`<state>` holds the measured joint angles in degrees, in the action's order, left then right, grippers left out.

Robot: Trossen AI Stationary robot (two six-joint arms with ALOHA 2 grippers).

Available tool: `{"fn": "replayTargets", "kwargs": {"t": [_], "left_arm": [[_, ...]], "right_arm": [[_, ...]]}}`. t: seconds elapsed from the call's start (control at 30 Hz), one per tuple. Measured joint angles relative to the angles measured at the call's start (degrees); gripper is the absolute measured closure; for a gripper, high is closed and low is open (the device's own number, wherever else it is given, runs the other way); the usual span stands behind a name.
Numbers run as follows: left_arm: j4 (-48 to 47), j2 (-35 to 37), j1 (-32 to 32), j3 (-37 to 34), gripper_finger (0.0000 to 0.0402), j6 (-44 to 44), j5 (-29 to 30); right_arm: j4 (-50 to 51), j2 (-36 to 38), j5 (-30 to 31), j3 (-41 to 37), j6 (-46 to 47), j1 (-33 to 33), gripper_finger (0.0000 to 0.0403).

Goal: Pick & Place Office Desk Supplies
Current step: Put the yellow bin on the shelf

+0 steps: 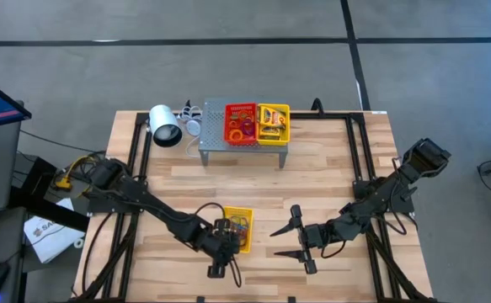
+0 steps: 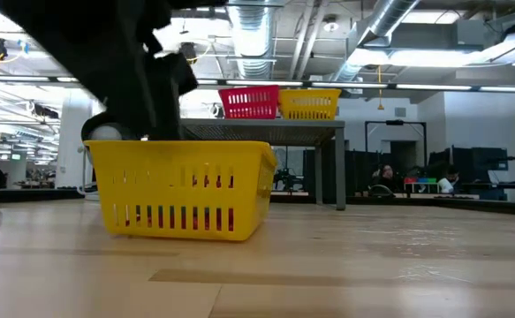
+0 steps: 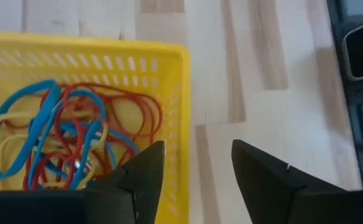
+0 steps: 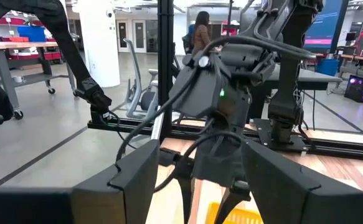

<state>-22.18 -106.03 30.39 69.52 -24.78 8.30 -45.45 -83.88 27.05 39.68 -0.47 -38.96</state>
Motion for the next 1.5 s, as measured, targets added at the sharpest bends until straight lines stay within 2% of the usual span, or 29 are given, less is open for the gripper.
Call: {"fn": "replayTargets", "kwargs": {"t": [0.33,0.5,1.03,1.5], "left_arm": [[-0.5,-1.8,-0.8,0.0,0.0227,0.8,0.0],[-1.5,-1.7,-1.2,0.0,0.0247,0.8,0.2],[-2.7,-1.6,-3.2,0.0,0.0390,2.1,-0.2],[-6.8,-0.7,-3.8,0.1,0.0394,3.1,-2.4]], "right_arm": [[0.4,0.0,0.0,0.0,0.0,0.0,0.0179],[0.4,0.0,0.0,0.0,0.0,0.0,0.0179],[0.5,0.0,0.0,0.0,0.0,0.0,0.0179],[1.4,0.0,0.0,0.0,0.0,0.0,0.0179]]}}
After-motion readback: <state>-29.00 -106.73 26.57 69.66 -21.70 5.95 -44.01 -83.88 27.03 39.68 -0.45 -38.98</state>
